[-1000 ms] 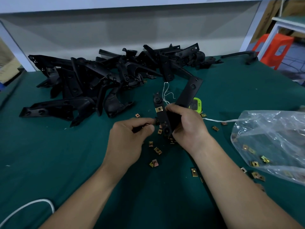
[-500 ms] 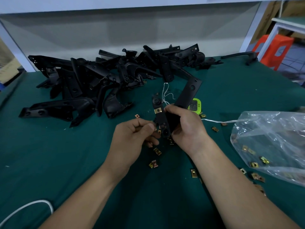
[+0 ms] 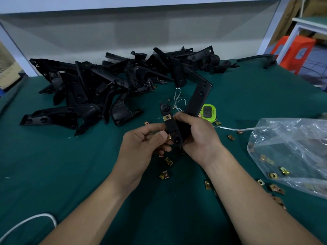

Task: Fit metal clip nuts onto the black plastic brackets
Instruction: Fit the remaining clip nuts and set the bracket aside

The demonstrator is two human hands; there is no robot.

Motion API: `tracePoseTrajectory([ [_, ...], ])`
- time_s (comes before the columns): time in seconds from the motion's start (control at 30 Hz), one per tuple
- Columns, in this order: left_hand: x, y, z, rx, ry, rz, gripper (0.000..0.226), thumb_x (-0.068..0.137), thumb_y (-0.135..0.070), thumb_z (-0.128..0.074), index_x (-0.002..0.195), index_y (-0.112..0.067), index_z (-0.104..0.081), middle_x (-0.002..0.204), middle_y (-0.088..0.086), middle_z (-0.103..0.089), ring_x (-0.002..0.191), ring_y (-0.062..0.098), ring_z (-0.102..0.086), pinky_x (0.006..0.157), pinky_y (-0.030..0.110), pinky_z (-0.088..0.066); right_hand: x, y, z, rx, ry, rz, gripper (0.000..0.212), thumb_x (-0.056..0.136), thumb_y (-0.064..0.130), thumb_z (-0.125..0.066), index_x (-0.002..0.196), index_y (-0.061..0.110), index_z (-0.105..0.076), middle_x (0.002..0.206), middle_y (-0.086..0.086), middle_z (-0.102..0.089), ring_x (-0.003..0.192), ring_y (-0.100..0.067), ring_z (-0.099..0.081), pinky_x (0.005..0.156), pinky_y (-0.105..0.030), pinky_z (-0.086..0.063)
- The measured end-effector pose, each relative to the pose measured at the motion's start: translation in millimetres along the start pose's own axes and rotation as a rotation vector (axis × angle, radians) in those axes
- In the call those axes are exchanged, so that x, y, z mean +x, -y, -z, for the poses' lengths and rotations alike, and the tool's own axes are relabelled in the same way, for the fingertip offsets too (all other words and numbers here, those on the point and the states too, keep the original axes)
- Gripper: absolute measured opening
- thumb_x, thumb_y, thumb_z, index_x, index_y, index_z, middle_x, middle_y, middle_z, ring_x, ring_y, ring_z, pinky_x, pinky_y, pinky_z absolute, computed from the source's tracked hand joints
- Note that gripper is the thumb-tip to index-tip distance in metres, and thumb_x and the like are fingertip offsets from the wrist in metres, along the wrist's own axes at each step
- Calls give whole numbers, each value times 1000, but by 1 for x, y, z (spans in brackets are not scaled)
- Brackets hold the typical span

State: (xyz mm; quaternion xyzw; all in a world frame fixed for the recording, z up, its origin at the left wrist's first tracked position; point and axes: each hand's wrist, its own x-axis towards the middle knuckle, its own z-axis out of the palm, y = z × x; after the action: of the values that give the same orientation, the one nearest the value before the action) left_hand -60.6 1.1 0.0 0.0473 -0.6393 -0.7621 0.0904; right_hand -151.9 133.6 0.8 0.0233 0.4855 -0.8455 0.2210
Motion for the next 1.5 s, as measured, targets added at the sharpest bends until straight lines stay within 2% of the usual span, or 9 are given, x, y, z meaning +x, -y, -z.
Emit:
tracePoseTrajectory([
  [0.13, 0, -1, -1, 1, -11, -34, 22, 82, -27, -72, 103, -27, -77, 78, 11, -77, 65, 15, -71, 63, 22, -58, -2, 0, -3, -8, -2, -7, 8, 91, 9, -65, 83, 8, -67, 81, -14, -68, 64, -25, -65, 54, -34, -53],
  [0.33, -1, -1, -2, 115, -19, -126, 33, 91, -21, -70, 119, -38, -67, 80, 9, -78, 70, 16, -75, 63, 21, -58, -5, -3, -9, -19, -11, 57, 11, 91, 6, -65, 81, 9, -63, 70, -9, -67, 58, -20, -64, 52, -32, -53],
  [0.53, -2, 2, 0, 253, -39, -238, 53, 94, -24, -71, 120, -67, -55, 73, 1, -78, 63, 8, -71, 60, 16, -54, -10, -9, -16, -112, -9, 138, 17, 93, 7, -63, 78, 12, -57, 68, -8, -58, 57, -22, -58, 51, -32, -47],
  [0.7, -1, 5, -3, 266, -17, -203, 40, 96, -19, -70, 127, -43, -63, 78, 7, -77, 66, 23, -73, 62, 22, -55, -10, -13, -17, -103, -33, 132, 23, 93, 8, -62, 73, 15, -55, 62, -6, -55, 52, -22, -55, 46, -31, -45],
  [0.87, -1, -2, -1, -35, 125, -77, 30, 93, -24, -67, 122, -23, -73, 92, 8, -76, 75, 18, -71, 66, 24, -56, -10, -9, -16, 33, 39, -37, 24, 94, 15, -64, 72, 14, -74, 71, -8, -67, 58, -23, -62, 44, -27, -45],
  [0.97, 1, -2, 3, -77, 177, -29, 35, 87, -22, -71, 123, -23, -73, 88, 10, -77, 77, 18, -73, 67, 25, -56, -9, -9, -18, 49, 17, -56, 31, 90, 14, -67, 60, 18, -71, 64, -5, -63, 55, -23, -60, 48, -29, -45],
  [1.1, 3, -3, 6, -74, 207, -51, 41, 83, -24, -75, 122, -14, -70, 79, 6, -74, 73, 15, -68, 68, 24, -55, -13, -12, -23, 33, 42, -35, 43, 91, 14, -65, 49, 21, -64, 52, -2, -53, 39, -16, -49, 37, -22, -34],
  [1.33, 1, -9, 2, 71, 196, -132, 34, 88, -23, -72, 121, -14, -69, 81, 9, -75, 72, 15, -67, 68, 22, -54, -18, -9, -25, -17, 1, 7, 27, 91, 14, -64, 64, 15, -57, 52, -4, -50, 42, -20, -46, 40, -24, -34],
  [1.5, -5, -26, -9, 223, 172, -205, 20, 97, -12, -67, 113, -22, -70, 79, 9, -76, 74, 18, -70, 72, 30, -57, -27, 4, -34, -27, -69, 14, 34, 91, 16, -65, 58, 20, -59, 48, 1, -49, 36, -16, -44, 37, -20, -31],
])
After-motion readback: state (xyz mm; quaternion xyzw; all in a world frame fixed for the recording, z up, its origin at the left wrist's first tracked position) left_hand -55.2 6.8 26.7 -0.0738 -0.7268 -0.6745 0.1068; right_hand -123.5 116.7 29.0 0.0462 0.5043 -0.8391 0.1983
